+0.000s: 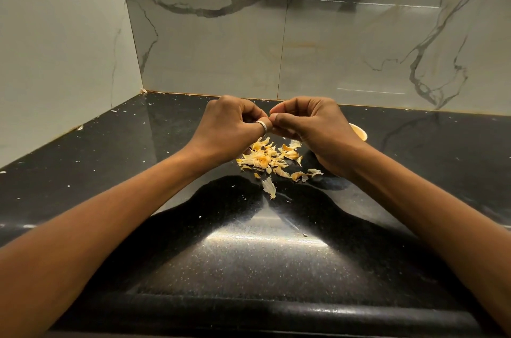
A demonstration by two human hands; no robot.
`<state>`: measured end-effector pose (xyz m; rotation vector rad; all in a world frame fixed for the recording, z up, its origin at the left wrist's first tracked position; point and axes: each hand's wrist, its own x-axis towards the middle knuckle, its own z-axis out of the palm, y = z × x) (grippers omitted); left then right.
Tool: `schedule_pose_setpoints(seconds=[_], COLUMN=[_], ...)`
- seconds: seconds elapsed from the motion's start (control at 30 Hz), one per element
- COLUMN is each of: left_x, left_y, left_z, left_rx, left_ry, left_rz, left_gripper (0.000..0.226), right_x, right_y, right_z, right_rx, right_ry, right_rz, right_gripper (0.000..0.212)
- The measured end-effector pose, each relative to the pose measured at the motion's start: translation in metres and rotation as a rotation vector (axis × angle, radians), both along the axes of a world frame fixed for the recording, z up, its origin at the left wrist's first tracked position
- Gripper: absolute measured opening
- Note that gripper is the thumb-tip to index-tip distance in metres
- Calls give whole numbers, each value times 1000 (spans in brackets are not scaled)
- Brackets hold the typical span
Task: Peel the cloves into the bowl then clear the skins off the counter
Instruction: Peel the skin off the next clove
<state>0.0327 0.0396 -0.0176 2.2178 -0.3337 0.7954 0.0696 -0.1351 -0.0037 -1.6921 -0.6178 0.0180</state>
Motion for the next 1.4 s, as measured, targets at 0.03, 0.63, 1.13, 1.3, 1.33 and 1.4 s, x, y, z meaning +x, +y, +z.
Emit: schedule_pose_setpoints(seconds=[0.03,0.63,1.13,1.3,1.33,1.4], left_x=[0,-1,-1,0,0,1], left_y=[0,-2,-1,0,0,0], left_z=[0,0,0,-1,-1,-1], left_rx=[-2,27,40,31,24,10], left_ry=[3,81,137,146,145,148], left_rz=[0,1,2,-4,-6,-15], left_gripper=[11,12,10,10,10,11], right_x=[0,7,3,3,3,4], right_y=[0,6,7,7,7,6], right_z=[0,-11,-11,-11,-11,-11], right_rx=[1,-194,-283,-288,-287,-282], right_ry=[0,-264,-402,-423,-424,-423], right_rz=[-6,-195,-248,-249,-250,-246], right_gripper=[11,6,6,4,4,4])
